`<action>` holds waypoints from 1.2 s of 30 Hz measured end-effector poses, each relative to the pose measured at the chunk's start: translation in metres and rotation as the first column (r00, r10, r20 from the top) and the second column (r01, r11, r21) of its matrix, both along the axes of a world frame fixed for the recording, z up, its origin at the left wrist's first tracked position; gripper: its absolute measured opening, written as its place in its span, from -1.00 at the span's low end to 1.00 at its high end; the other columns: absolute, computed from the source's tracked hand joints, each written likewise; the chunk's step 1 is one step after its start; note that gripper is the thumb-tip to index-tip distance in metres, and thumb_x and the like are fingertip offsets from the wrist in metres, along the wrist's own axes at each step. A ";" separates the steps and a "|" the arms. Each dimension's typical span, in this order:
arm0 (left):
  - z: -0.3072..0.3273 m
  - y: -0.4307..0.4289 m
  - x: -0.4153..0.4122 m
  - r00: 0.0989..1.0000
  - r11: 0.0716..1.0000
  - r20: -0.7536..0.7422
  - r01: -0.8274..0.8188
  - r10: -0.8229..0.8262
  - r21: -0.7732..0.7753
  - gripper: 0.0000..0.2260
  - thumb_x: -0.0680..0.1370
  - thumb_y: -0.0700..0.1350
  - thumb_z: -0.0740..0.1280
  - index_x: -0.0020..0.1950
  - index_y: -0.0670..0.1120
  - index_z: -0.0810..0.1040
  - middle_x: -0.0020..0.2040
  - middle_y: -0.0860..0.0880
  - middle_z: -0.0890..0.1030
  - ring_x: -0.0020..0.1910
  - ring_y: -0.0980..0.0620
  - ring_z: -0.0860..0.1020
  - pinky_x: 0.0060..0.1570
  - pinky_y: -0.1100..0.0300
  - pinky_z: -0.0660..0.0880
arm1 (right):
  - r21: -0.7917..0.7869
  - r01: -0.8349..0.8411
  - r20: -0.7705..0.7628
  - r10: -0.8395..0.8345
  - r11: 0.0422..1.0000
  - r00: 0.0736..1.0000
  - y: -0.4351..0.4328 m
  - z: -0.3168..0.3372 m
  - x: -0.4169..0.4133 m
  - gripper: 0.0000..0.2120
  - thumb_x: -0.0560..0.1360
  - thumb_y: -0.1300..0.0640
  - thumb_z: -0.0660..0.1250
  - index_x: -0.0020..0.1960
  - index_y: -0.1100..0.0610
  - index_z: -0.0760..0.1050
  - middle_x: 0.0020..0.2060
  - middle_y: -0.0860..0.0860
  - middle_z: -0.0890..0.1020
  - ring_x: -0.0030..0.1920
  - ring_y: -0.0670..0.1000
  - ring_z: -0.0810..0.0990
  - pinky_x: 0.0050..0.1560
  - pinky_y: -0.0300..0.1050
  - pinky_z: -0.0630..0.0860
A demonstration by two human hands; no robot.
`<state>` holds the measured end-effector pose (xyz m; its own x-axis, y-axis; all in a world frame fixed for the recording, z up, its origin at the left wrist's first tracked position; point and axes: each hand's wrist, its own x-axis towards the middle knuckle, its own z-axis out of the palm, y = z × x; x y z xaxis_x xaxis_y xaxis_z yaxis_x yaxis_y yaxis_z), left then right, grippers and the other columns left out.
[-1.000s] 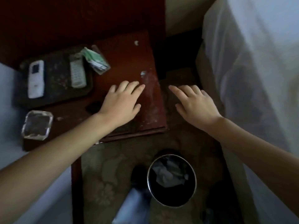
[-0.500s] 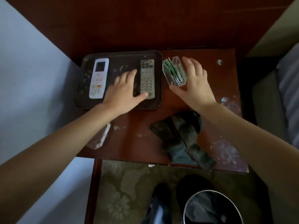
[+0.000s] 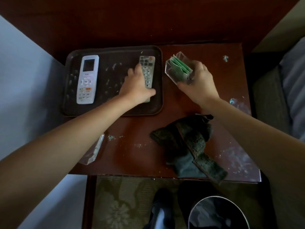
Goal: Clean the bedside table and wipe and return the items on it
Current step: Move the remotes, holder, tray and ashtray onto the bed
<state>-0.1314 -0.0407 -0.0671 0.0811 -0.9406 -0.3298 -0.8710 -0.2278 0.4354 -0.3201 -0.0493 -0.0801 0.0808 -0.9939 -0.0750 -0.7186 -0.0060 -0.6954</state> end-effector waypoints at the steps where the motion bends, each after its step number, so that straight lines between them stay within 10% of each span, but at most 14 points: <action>1: 0.001 0.000 0.001 1.000 1.000 -0.031 -0.002 0.002 -0.003 -0.19 0.40 -0.05 0.44 0.50 -0.10 0.02 0.38 -0.16 0.23 0.33 -0.18 0.32 0.24 0.04 0.30 | -0.002 0.014 0.028 -0.013 1.000 1.000 0.001 0.002 -0.003 -0.36 0.39 0.13 0.42 0.38 0.20 0.25 0.27 0.12 0.42 0.24 0.08 0.42 0.16 -0.17 0.40; 5: 0.016 0.014 0.007 0.990 0.999 -0.139 0.032 -0.037 -0.035 -0.20 0.42 -0.12 0.43 0.51 -0.08 0.03 0.42 -0.13 0.24 0.36 -0.06 0.29 0.16 0.27 0.18 | -0.009 0.038 0.160 -0.036 0.999 0.986 0.012 0.018 -0.020 -0.37 0.38 0.13 0.46 0.37 0.16 0.27 0.24 0.05 0.46 0.09 -0.08 0.49 -0.11 -0.55 0.37; 36: 0.149 0.126 -0.381 0.747 0.783 -0.247 0.554 -0.618 -0.284 -0.17 0.28 -0.15 0.56 0.45 -0.04 0.22 0.31 -0.03 0.37 0.17 0.16 0.35 0.13 0.30 0.28 | -0.046 0.406 0.290 -0.377 0.913 0.880 0.245 0.130 -0.421 -0.39 0.30 0.21 0.51 0.28 0.12 0.36 0.13 -0.06 0.46 0.11 -0.03 0.49 0.16 0.04 0.52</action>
